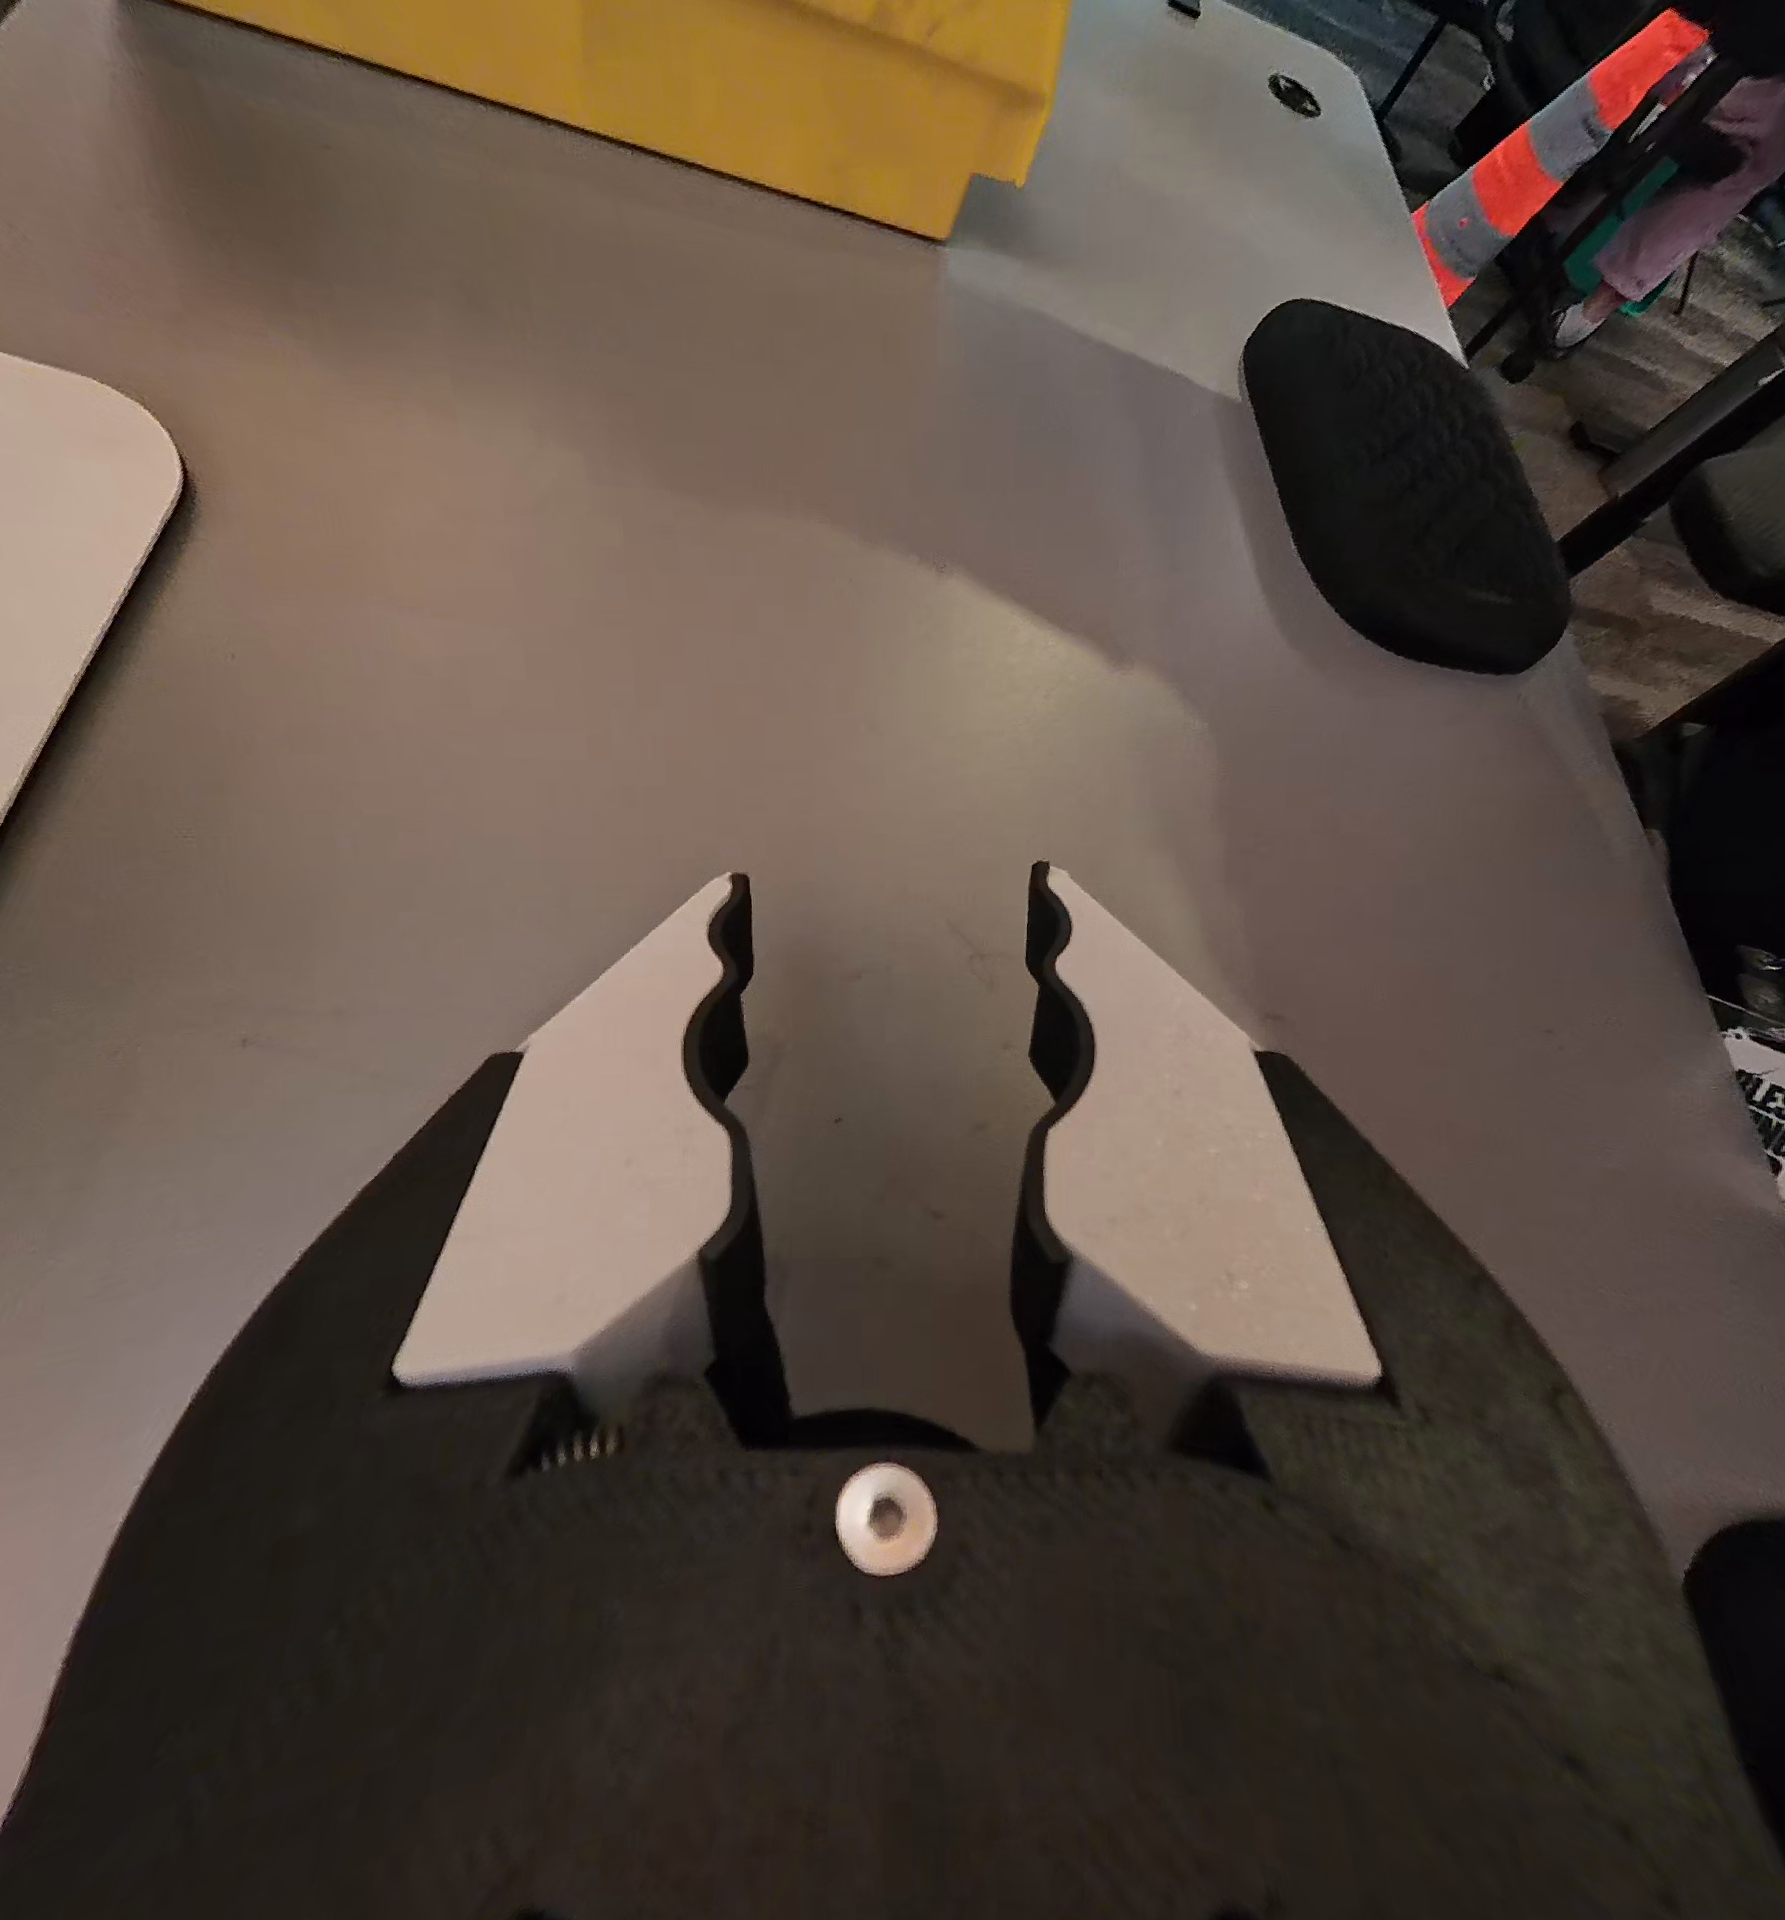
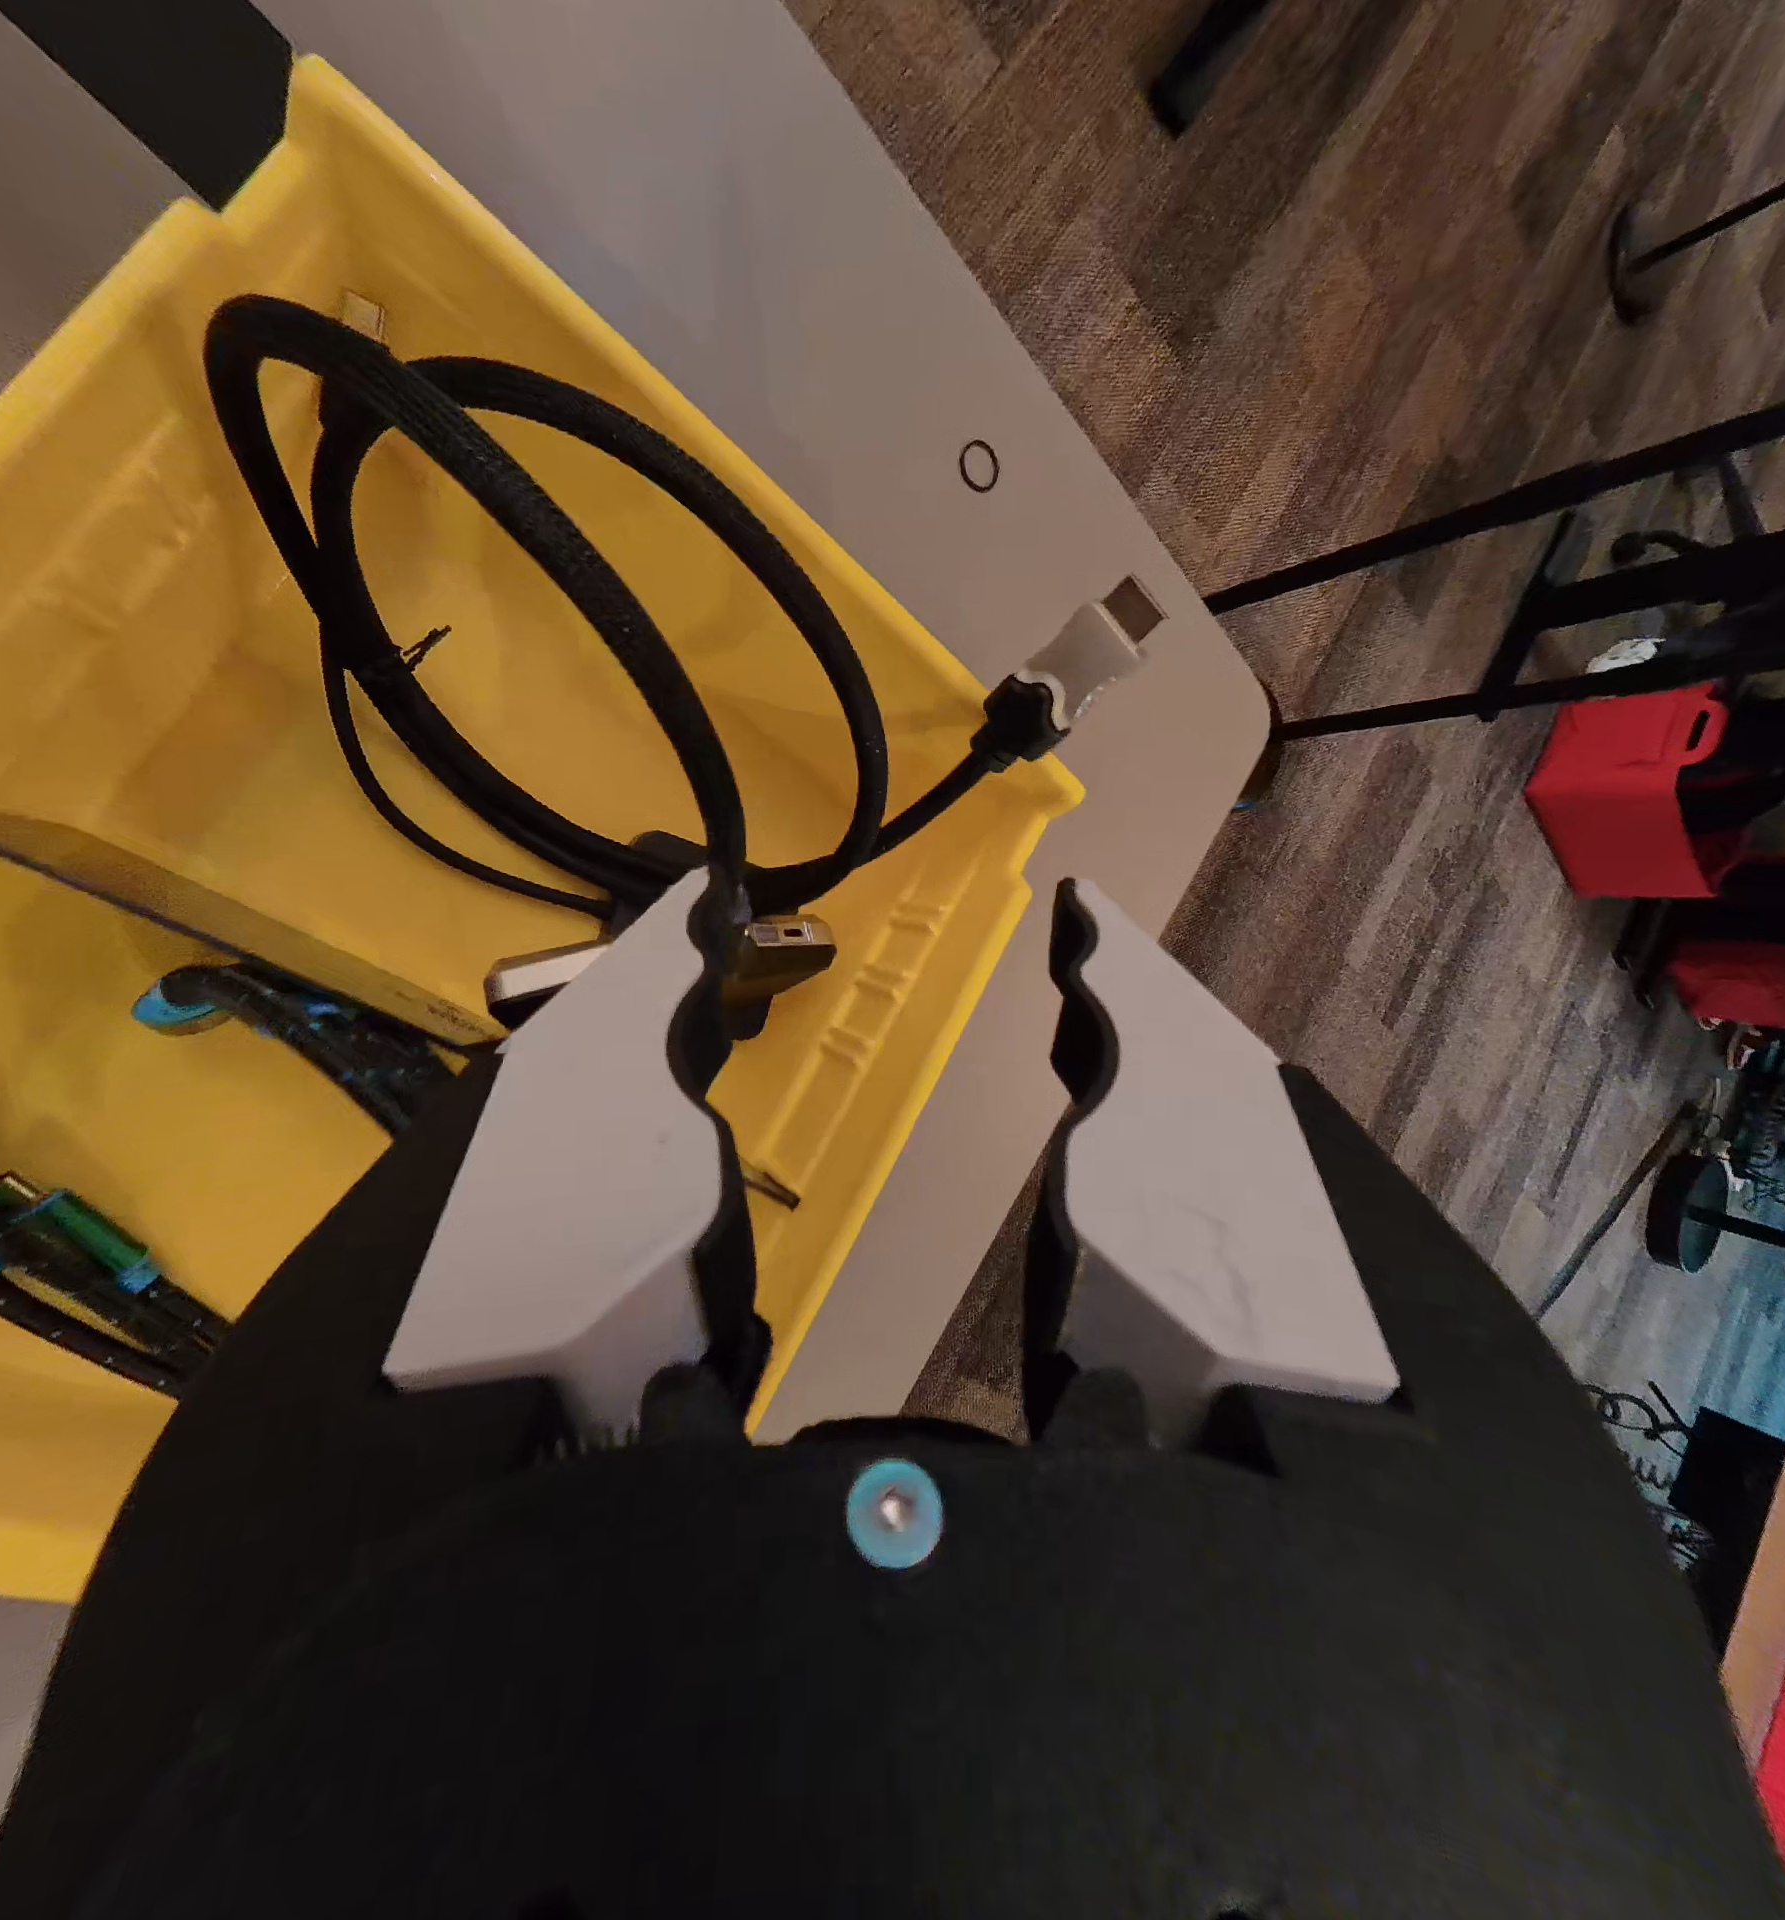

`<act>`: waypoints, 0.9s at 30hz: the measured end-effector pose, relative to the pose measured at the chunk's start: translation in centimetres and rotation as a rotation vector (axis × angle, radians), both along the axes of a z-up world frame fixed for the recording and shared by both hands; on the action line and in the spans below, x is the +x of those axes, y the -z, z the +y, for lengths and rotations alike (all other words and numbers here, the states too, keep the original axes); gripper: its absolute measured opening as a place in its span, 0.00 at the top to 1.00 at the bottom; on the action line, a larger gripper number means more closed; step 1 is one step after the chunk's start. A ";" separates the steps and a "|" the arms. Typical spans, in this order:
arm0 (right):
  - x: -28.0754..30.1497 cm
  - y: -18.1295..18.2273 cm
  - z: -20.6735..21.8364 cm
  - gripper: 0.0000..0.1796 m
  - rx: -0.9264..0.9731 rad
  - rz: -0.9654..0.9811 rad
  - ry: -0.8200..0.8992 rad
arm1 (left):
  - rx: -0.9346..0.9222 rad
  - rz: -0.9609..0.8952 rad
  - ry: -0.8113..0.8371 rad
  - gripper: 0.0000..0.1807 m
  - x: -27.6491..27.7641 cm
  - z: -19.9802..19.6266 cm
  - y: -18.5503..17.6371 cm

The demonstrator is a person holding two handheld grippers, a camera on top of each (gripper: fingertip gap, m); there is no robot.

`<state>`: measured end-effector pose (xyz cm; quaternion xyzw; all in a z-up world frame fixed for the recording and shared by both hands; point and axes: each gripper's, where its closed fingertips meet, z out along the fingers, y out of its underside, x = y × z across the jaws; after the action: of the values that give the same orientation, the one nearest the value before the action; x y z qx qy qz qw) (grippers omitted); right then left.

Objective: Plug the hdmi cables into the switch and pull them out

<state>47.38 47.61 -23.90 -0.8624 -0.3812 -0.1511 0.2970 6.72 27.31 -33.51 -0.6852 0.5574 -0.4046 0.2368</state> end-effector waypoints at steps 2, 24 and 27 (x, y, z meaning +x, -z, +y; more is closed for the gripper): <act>0.4 -1.0 -0.9 0.67 0.023 0.007 0.016 | 0.011 -0.002 -0.003 0.72 0.0 0.1 -0.3; 8.4 4.9 -16.4 0.67 0.013 0.469 0.309 | 0.441 0.046 -0.421 0.69 -10.2 4.1 -12.9; 7.7 6.6 -17.1 0.79 -0.051 0.501 0.267 | 0.426 0.083 -0.565 0.69 -14.6 5.0 -13.6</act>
<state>55.08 30.53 -30.48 -0.9226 -0.1828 0.0388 0.3375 -7.86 32.29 -19.91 -0.7634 0.4270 -0.1699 0.4539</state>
